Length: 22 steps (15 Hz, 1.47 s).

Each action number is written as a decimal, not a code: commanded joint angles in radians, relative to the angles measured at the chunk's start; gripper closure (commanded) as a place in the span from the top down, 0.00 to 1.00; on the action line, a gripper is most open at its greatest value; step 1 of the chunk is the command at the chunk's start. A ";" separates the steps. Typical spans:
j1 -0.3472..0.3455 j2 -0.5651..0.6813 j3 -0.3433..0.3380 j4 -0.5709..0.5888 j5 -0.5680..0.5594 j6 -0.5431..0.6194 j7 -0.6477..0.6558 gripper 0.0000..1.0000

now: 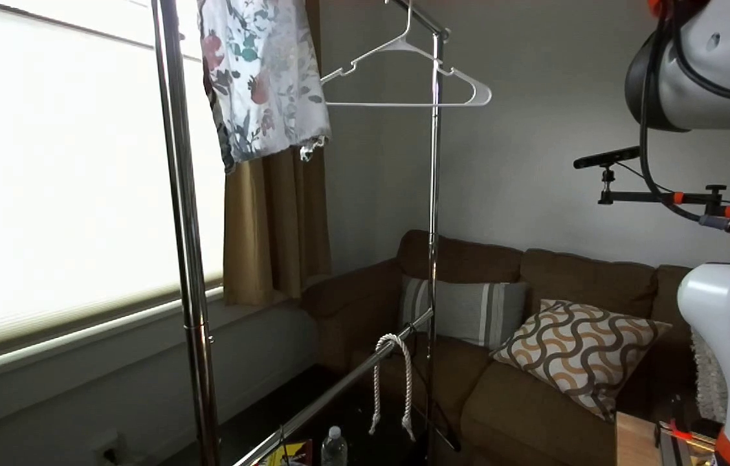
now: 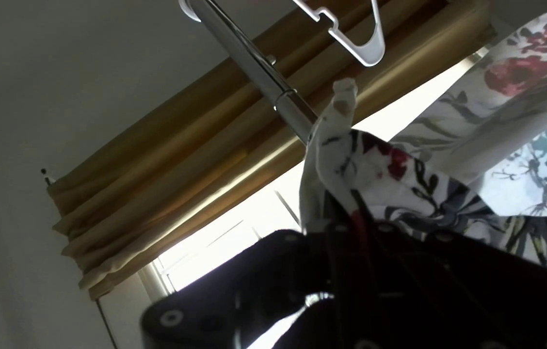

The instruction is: Put the clothing on the top clothing rack

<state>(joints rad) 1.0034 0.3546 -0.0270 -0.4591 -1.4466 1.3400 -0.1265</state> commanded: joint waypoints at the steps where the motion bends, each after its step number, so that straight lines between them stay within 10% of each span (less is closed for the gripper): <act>1: 0.021 -0.015 0.002 -0.012 -0.002 -0.117 -0.117 0.01; 7: 0.048 -0.047 0.030 -0.035 0.043 -0.411 -0.270 0.01; 22: -0.005 -0.017 0.079 -0.061 0.259 -0.508 -0.383 0.01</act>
<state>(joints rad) 1.0023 0.3613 0.0348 -0.4865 -1.2343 0.8970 -0.4590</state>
